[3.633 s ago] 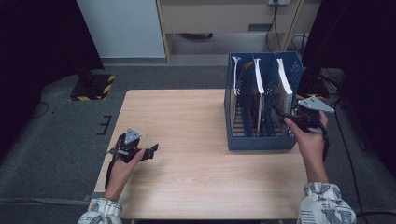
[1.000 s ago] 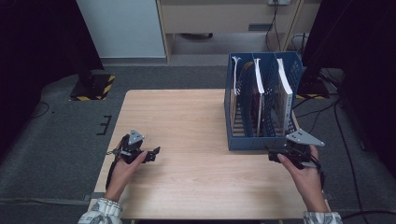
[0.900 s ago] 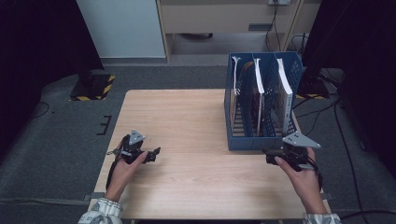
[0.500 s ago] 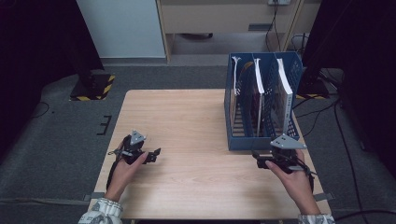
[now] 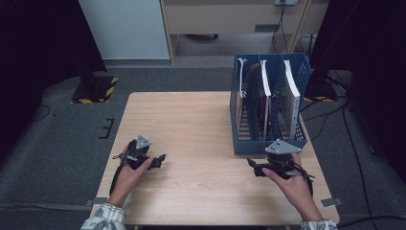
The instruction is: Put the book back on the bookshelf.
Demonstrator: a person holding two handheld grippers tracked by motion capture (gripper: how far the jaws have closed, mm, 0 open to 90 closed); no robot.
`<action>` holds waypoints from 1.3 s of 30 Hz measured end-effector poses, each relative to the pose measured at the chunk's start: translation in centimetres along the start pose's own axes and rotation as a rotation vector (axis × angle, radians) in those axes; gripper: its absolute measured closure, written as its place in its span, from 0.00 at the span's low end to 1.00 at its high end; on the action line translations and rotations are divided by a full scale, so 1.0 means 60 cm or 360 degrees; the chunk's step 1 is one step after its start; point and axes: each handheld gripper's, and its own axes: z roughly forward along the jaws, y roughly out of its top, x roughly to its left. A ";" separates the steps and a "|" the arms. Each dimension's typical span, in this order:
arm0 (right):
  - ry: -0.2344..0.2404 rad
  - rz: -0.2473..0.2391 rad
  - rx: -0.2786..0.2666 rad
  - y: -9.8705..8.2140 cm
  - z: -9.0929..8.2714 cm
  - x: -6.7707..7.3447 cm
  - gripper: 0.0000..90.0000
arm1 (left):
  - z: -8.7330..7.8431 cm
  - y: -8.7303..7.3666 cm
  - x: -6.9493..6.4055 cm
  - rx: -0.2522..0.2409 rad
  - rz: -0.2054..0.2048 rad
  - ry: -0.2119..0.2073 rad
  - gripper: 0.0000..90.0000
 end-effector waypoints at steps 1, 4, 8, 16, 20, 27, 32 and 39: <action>0.0008 -0.0013 0.0008 0.000 0.003 0.003 0.12 | 0.001 -0.001 0.000 0.0009 0.0000 0.0000 0.05; 0.0029 -0.0027 0.0023 0.002 0.010 0.011 0.12 | 0.004 -0.002 -0.001 0.0025 0.0001 0.0000 0.05; 0.0073 -0.0030 0.0028 0.006 0.020 0.020 0.11 | 0.007 -0.002 -0.003 0.0032 0.0005 -0.0004 0.05; 0.0129 -0.0079 0.0060 0.009 0.040 0.041 0.11 | 0.008 -0.003 -0.003 0.0049 0.0009 -0.0002 0.05; 0.0152 -0.0087 0.0072 0.011 0.046 0.050 0.11 | 0.009 -0.003 -0.003 0.0046 0.0006 -0.0002 0.05; 0.0186 -0.0099 0.0079 0.015 0.059 0.058 0.11 | 0.009 -0.003 -0.004 0.0051 0.0011 0.0000 0.05; 0.0214 -0.0113 0.0083 0.022 0.071 0.070 0.11 | 0.009 -0.004 -0.003 0.0058 0.0012 0.0003 0.05; 0.0266 -0.0148 0.0096 0.034 0.095 0.098 0.11 | 0.008 -0.004 -0.003 0.0052 0.0010 0.0004 0.05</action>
